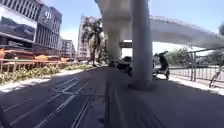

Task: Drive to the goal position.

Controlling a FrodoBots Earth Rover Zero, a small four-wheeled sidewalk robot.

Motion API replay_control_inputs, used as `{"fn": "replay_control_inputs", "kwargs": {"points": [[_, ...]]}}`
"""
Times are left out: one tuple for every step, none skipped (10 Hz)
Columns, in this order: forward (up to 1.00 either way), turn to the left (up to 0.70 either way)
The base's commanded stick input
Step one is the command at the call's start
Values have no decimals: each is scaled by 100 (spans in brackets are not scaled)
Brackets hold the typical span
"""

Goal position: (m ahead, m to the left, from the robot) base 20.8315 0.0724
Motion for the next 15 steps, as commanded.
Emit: {"fn": "replay_control_inputs", "kwargs": {"points": [[70,0],[70,0],[70,0],[70,12],[70,14],[70,14],[70,14],[70,14],[70,14],[70,4],[70,0],[70,0],[70,0],[70,0],[70,0]]}}
